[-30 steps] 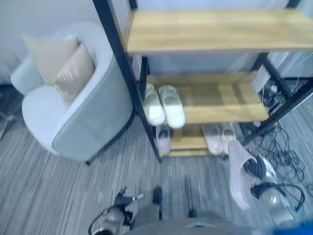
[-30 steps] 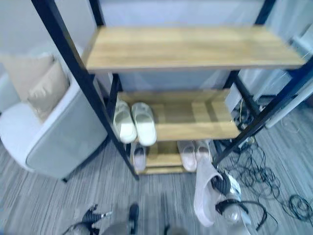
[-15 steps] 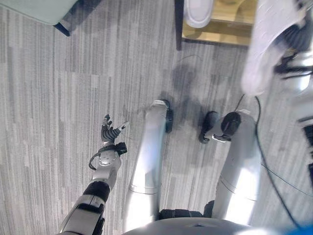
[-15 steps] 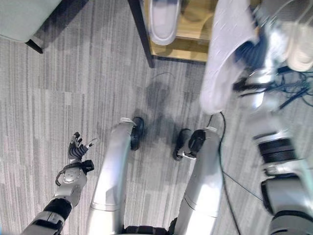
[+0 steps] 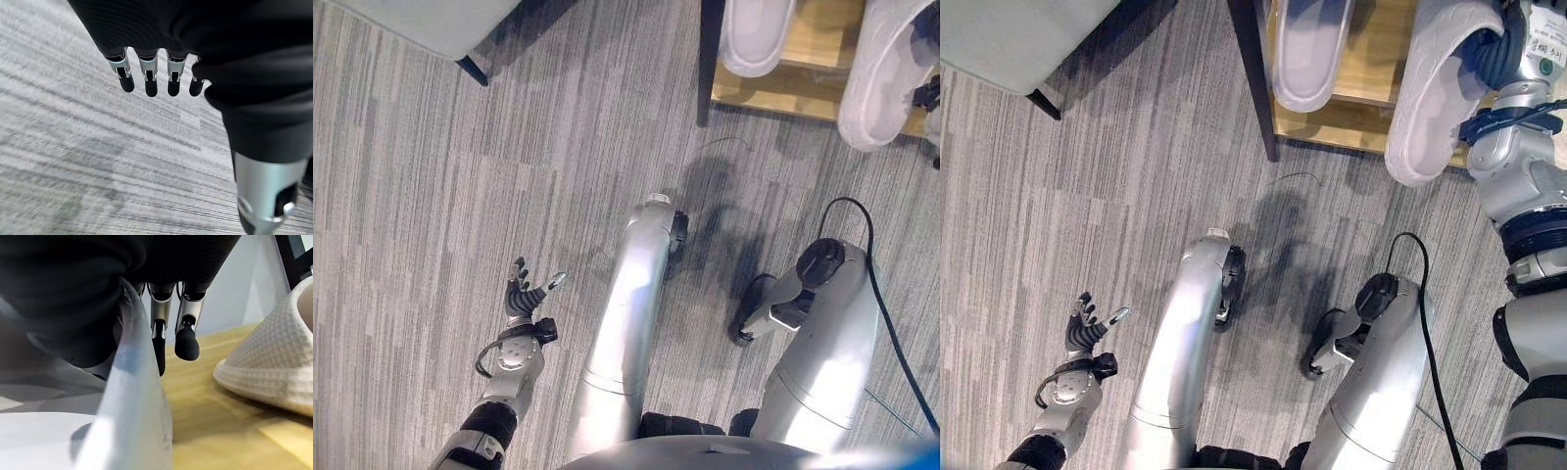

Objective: Arrange the slippers neatly on the shoe rack.

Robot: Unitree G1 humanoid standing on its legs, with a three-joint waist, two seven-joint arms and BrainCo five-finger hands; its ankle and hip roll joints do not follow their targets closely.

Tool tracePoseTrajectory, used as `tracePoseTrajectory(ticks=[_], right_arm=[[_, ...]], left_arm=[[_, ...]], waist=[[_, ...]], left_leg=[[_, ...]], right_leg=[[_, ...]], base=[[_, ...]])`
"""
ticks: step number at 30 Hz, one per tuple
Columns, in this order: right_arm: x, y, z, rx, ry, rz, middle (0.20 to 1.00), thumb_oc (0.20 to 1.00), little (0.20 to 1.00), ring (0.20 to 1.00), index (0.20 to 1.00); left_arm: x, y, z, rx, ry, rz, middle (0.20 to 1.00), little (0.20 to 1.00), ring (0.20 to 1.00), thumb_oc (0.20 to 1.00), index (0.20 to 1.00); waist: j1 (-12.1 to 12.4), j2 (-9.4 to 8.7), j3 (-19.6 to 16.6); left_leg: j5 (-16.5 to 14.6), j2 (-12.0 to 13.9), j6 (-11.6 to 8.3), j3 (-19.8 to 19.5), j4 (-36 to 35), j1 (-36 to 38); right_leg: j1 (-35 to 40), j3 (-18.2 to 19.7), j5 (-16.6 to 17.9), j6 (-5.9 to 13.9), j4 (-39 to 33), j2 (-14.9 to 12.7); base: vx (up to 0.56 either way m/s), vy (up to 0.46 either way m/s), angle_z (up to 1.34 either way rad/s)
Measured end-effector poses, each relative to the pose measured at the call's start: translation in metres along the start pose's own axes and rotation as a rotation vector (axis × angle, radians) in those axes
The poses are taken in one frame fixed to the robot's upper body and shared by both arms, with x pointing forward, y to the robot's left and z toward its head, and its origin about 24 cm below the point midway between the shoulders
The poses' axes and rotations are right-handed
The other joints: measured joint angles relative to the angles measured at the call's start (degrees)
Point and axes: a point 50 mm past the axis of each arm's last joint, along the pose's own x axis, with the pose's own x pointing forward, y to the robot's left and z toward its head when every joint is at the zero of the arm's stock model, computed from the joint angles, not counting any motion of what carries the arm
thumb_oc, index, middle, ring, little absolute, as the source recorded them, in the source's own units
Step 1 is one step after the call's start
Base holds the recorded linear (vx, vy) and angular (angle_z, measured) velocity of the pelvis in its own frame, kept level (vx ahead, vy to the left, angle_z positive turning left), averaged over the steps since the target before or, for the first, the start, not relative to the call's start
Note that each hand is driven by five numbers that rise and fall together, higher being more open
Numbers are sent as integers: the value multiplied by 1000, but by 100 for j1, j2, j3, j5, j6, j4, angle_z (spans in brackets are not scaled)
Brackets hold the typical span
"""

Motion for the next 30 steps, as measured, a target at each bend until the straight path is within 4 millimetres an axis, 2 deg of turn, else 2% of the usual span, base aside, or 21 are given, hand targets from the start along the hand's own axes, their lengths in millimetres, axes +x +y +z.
tracePoseTrajectory(ticks=[4,9,10,12,14,15,16,19,23,26,30], right_arm=[[-6,14,-8,29,83,39,200,200,200,200,200],[10,-3,-2,96,93,-32,200,200,200,200,200],[13,-6,-1,104,92,-44,200,200,200,200,200],[14,-10,-8,74,108,-42,200,200,200,200,200],[21,-19,-14,18,117,-51,200,200,200,200,200],[25,-23,-13,11,118,-60,956,956,956,956,956],[28,-26,-12,5,114,-63,1000,1000,1000,1000,1000],[28,-26,-12,5,112,-59,1000,1000,1000,1000,1000],[26,-22,-16,-12,127,-31,1000,1000,1000,1000,1000],[26,-23,-19,26,154,-24,1000,1000,1000,1000,1000],[27,-29,-23,130,214,-60,1000,1000,1000,1000,1000]], left_arm=[[1,3,2,12,-19,-5,1000,1000,1000,1000,1000],[-2,10,-4,34,4,10,1000,1000,1000,1000,1000],[-3,8,-1,26,-8,1,1000,1000,1000,1000,1000],[-9,0,20,-11,-102,-73,1000,1000,1000,1000,1000],[-17,7,24,9,-139,-99,1000,1000,1000,1000,1000],[-18,12,19,30,-119,-91,1000,1000,1000,1000,1000],[-20,15,15,45,-101,-87,1000,1000,1000,1000,1000],[-22,18,11,60,-83,-89,1000,1000,1000,1000,1000],[-20,20,16,77,-100,-106,1000,1000,1000,1000,1000],[-18,24,24,131,-135,-137,1000,1000,1000,1000,1000],[-20,20,22,165,-128,-208,1000,1000,1000,1000,1000]], waist=[[34,-5,3],[171,-6,1],[202,-6,1],[332,-4,2],[406,-4,2],[421,-4,2],[433,-4,2],[485,-4,2],[531,-4,2],[481,-1,1],[457,1,0]], left_leg=[[0,-5,1,-1,-243,296],[3,-6,-3,-32,-416,378],[14,-11,-25,-32,-456,378],[21,-47,-27,-31,-515,413],[20,-55,-25,-24,-513,418],[20,-84,-25,-26,-507,417],[19,-81,-23,-30,-500,417],[5,-78,5,-30,-499,426],[4,-81,8,-32,-496,426],[21,-99,-22,-91,-528,433],[13,-86,-6,-68,-524,439]], right_leg=[[282,-39,0,-4,-248,-10],[381,-145,6,-15,-428,-84],[388,-151,6,-14,-465,-89],[453,-174,7,-12,-540,-115],[459,-168,7,-12,-544,-138],[465,-168,7,-11,-543,-146],[467,-170,7,-11,-542,-145],[487,-168,7,-10,-548,-147],[503,-175,8,-10,-569,-149],[564,-260,8,-10,-633,-169],[562,-245,8,-9,-630,-172]], base=[[0,0,0],[-9,-1,4],[-24,5,4],[-17,8,4],[0,17,1],[-1,39,0],[-4,31,0],[-6,24,0],[-17,22,0],[-20,49,0],[-6,21,-1]])
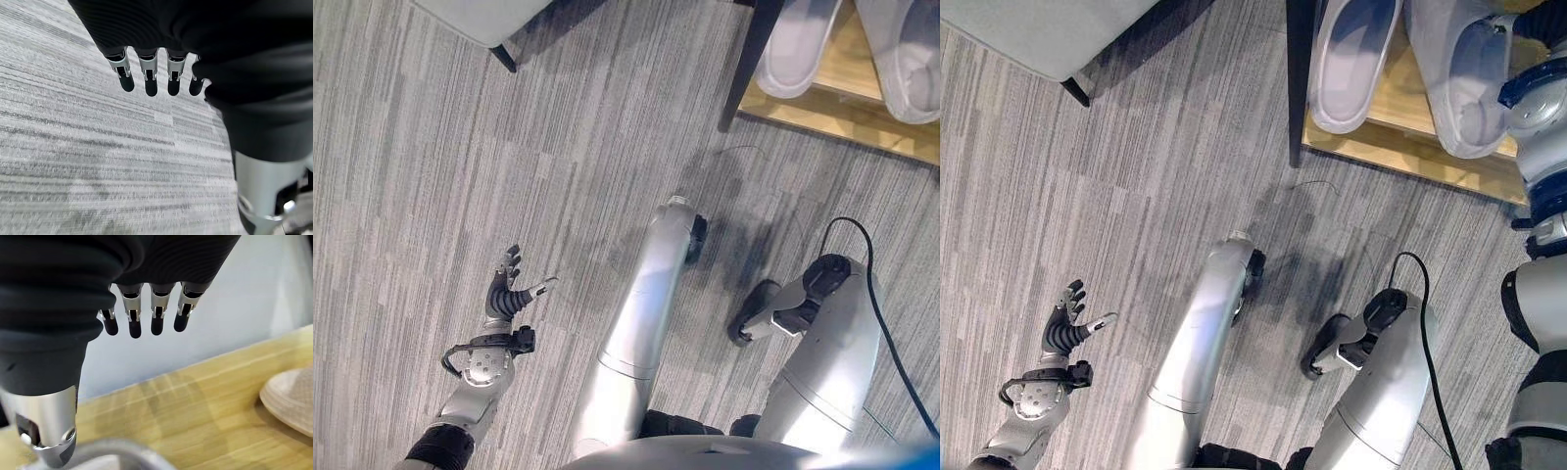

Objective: Arrange the slippers neatly on the shoe rack.

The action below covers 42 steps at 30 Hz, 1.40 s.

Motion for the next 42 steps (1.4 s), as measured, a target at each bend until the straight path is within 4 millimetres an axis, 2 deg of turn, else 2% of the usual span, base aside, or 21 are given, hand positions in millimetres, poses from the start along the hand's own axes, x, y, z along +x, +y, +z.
tracePoseTrajectory(ticks=[2,3,4,6,8,10,12,14,17,20,22,27,33,34,35,36,37,38,39,40,42], right_arm=[[0,0,1,3,-5,0,1000,1000,1000,1000,1000],[-3,1,7,103,-17,-17,1000,1000,1000,1000,1000],[-4,2,8,116,-19,-16,1000,1000,1000,1000,1000],[-29,18,11,290,-32,-5,1000,1000,1000,1000,1000],[-42,23,16,334,-70,7,1000,1000,1000,1000,1000],[-49,28,21,355,-99,26,1000,1000,1000,1000,1000],[-53,36,17,349,-70,42,1000,1000,1000,1000,1000],[-69,48,16,396,-57,72,1000,1000,1000,1000,1000],[-98,82,23,511,16,175,1000,1000,1000,1000,1000],[-121,96,27,584,45,214,1000,1000,1000,1000,1000],[-124,99,31,601,52,218,1000,1000,1000,1000,1000],[-118,93,27,640,88,158,1000,1000,1000,1000,1000],[-131,107,42,748,148,152,1000,1000,1000,1000,1000],[-134,107,43,765,151,154,1000,1000,1000,1000,1000],[-139,109,48,780,137,166,1000,1000,1000,1000,1000],[-141,121,49,753,170,202,1000,1000,1000,1000,1000],[-145,132,71,816,197,233,1000,1000,1000,1000,1000],[-145,130,86,868,166,234,1000,1000,1000,1000,1000],[-144,131,78,847,189,218,1000,1000,1000,1000,1000],[-143,131,75,847,202,209,1000,1000,1000,1000,1000],[-143,129,77,868,196,202,1000,1000,1000,1000,1000]], left_arm=[[-1,-2,-2,6,17,-8,1000,1000,1000,1000,1000],[-1,-2,-3,6,20,-9,1000,1000,1000,1000,1000],[-1,-1,-2,5,20,-7,1000,1000,1000,1000,1000],[-2,-1,-4,-6,24,-3,1000,1000,1000,1000,1000],[-4,3,-4,-18,28,18,1000,1000,1000,1000,1000],[-4,1,-5,-27,31,18,1000,1000,1000,1000,1000],[-4,0,-4,-26,37,11,1000,1000,1000,1000,1000],[-5,1,-5,-26,43,18,1000,1000,1000,1000,1000],[-7,3,-7,-21,60,24,1000,1000,1000,1000,1000],[-6,2,-6,-26,55,24,1000,1000,1000,1000,1000],[-5,4,-3,-30,41,33,1000,1000,1000,1000,1000],[-5,7,-2,-26,39,58,1000,1000,1000,1000,1000],[-10,8,-7,8,50,59,1000,1000,1000,1000,1000],[-10,9,-7,8,51,64,1000,1000,1000,1000,1000],[-4,8,-10,-9,56,99,1000,1000,1000,1000,1000],[7,7,-31,-16,157,187,1000,1000,1000,1000,1000],[16,4,-49,-5,272,253,1000,1000,1000,1000,1000],[15,0,-48,-8,269,230,1000,1000,1000,1000,1000],[18,-10,-36,-34,201,187,1000,1000,1000,1000,1000],[18,-13,-33,-43,188,177,1000,1000,1000,1000,1000],[12,-9,-40,-38,217,189,1000,1000,1000,1000,1000]], waist=[[-6,0,0],[-52,0,0],[-79,0,0],[-236,-8,2],[-345,-12,1],[-382,-11,1],[-443,-11,1],[-452,-14,1],[-523,-17,2],[-588,-23,3],[-601,-22,3],[-469,-21,2],[-443,-20,2],[-465,-22,-10],[-509,-13,-15],[-455,31,-19],[-469,-37,-53],[-606,-70,-57],[-660,-80,-58],[-656,-82,-59],[-663,-85,-60]], left_leg=[[0,8,-1,2,1,13],[-14,8,28,25,11,31],[-16,11,31,35,14,41],[-57,67,81,71,19,157],[-96,94,64,46,147,154],[-112,94,68,51,194,128],[-112,100,67,45,222,132],[-176,118,57,40,355,151],[-223,173,19,33,551,106],[-225,185,19,33,568,95],[-231,188,19,34,549,94],[-231,182,16,28,429,110],[-249,177,-1,14,530,110],[-151,326,-191,-47,503,90],[-188,390,-143,-7,548,96],[-244,396,-108,-87,574,278],[-391,365,-162,-113,590,372],[-375,245,-179,-204,571,317],[-343,104,-243,-283,569,288],[-343,108,-245,-287,567,271],[-342,102,-255,-303,587,262]], right_leg=[[3,1,0,-1,3,0],[3,32,0,-1,33,3],[0,46,0,-1,41,3],[84,93,0,1,24,58],[80,87,2,4,119,94],[37,92,2,4,156,99],[48,95,2,4,183,96],[65,110,-5,3,307,103],[-42,157,-6,2,488,172],[-52,160,-21,-33,490,183],[-52,161,-21,-30,469,188],[-42,121,-13,-12,371,177],[-30,135,-23,-33,449,178],[-87,172,-39,3,665,140],[13,442,-9,58,821,34],[221,489,-87,222,586,12],[194,480,-78,188,534,105],[135,392,-81,183,500,117],[114,357,-82,181,550,109],[74,361,-100,139,575,105],[34,355,-119,94,630,108]], base=[[-7,31,1],[-13,58,0],[-12,53,1],[-2,36,-12],[17,1,-16],[3,-11,-8],[0,0,0],[2,-17,-9],[5,11,-16],[-3,38,-4],[0,0,0],[0,0,0],[-51,-100,-2],[-169,-317,12],[40,48,-3],[-9,-25,-37],[0,-17,-62],[4,-24,-38],[0,0,0],[5,-24,10],[0,0,0]])
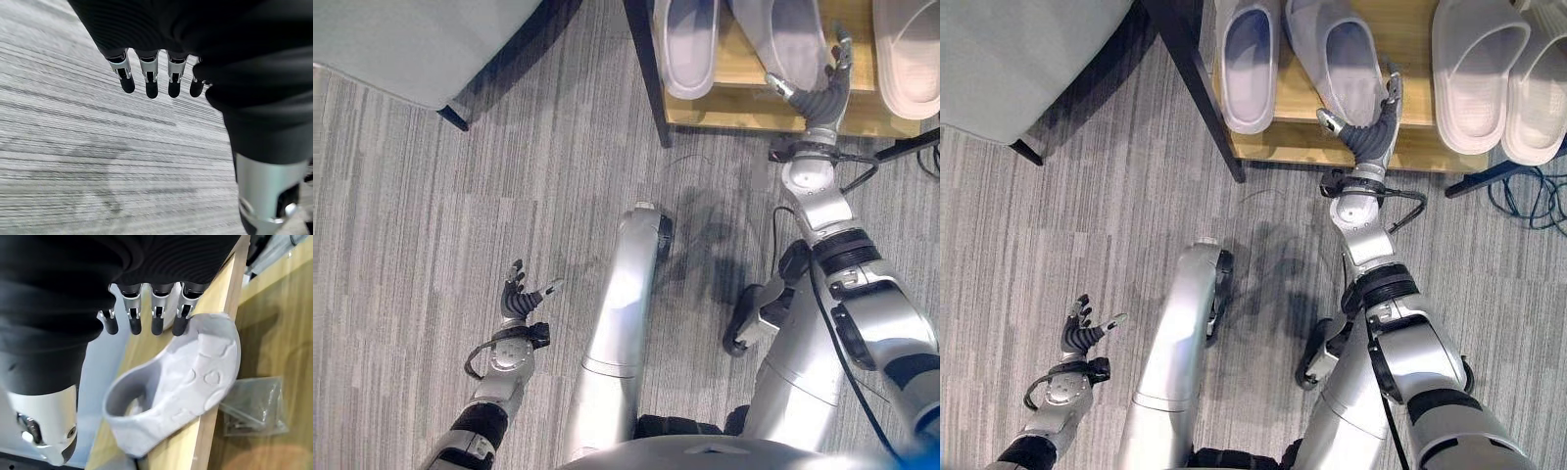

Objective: Arrange the slippers neatly on the shoe rack.

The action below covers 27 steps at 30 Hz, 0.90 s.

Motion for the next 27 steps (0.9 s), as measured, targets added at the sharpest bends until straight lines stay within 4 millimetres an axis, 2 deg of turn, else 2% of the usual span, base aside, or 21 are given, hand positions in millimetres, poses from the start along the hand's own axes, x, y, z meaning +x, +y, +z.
tracePoseTrajectory(ticks=[5,8,10,13,18,23,27], right_arm=[[4,-6,3,7,-10,-13,1000,1000,1000,1000,1000],[6,-8,15,33,-58,-19,1000,1000,1000,1000,1000],[13,-8,32,63,-108,-42,1000,1000,1000,1000,1000],[19,-18,43,59,-162,-78,1000,1000,1000,1000,1000],[19,-24,34,36,-138,-108,1000,1000,1000,1000,1000],[19,-30,15,-7,-66,-131,1000,1000,1000,1000,1000],[19,-31,12,31,-37,-132,1000,1000,1000,1000,1000]], left_arm=[[-3,6,-6,15,20,10,1000,1000,1000,1000,1000],[-2,10,-8,30,29,24,1000,1000,1000,1000,1000],[-2,14,-13,46,50,38,1000,1000,1000,1000,1000],[-3,16,-17,61,68,48,1000,1000,1000,1000,1000],[-4,17,-21,68,85,63,1000,1000,1000,1000,1000],[-4,17,-23,70,94,65,1000,1000,1000,1000,1000],[-2,16,-21,66,86,63,1000,1000,1000,1000,1000]], waist=[[25,0,0],[38,0,0],[25,-1,1],[18,-5,4],[-29,-19,11],[-39,-20,12],[-41,-22,12]], left_leg=[[-2,-1,-12,-28,150,-103],[-2,-1,-12,-24,179,-152],[-2,0,-13,-17,190,-164],[-2,0,-13,-18,197,-164],[-5,6,-19,-20,200,-163],[-16,9,-39,-22,201,-165],[-21,16,-46,-29,200,-164]], right_leg=[[-42,0,-5,-12,94,0],[-81,7,-4,-9,121,-6],[-110,25,-5,-10,146,-3],[-114,28,-5,-11,160,0],[-125,33,-5,-11,157,14],[-147,41,-5,-11,152,39],[-150,41,-5,-11,146,58]], base=[[0,0,0],[0,0,0],[0,0,0],[0,0,0],[0,0,0],[0,0,0],[0,0,0]])
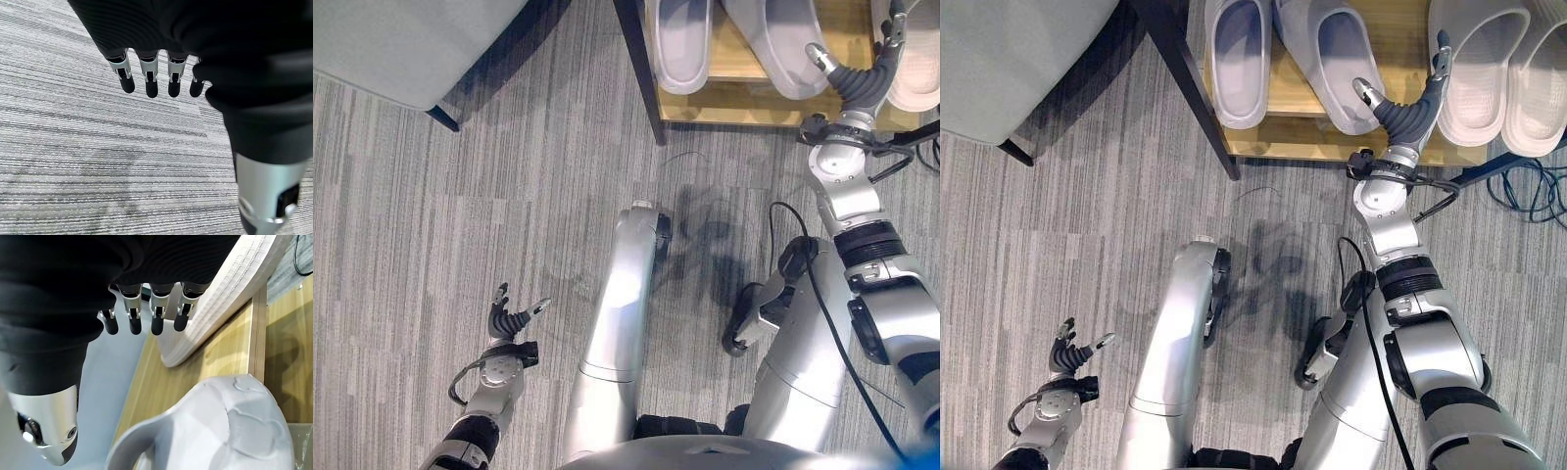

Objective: Arrange the slippers neatly on the shoe rack.

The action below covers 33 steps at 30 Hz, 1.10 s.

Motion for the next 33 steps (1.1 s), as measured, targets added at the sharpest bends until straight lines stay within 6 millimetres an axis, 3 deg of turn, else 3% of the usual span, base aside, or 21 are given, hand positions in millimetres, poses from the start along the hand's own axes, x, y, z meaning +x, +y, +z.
tracePoseTrajectory(ticks=[11,19,33], right_arm=[[-18,10,-23,60,125,75,1000,1000,1000,1000,1000],[-25,18,-25,59,130,139,1000,1000,1000,1000,1000],[-38,25,-33,30,139,240,1000,1000,1000,1000,1000]], left_arm=[[4,-1,4,-3,-6,4,1000,1000,1000,1000,1000],[5,-2,5,-4,-10,4,1000,1000,1000,1000,1000],[6,-3,5,-4,-4,8,1000,1000,1000,1000,1000]], waist=[[-13,-17,1],[-30,-120,-15],[-67,-134,-13]], left_leg=[[-17,29,-3,2,3,-2],[-25,47,-3,-7,15,0],[-56,76,-37,-46,141,-10]], right_leg=[[0,-7,1,2,-24,13],[7,-19,1,2,-30,20],[-14,-13,1,2,78,89]], base=[[0,0,0],[0,0,0],[0,-1,-1]])
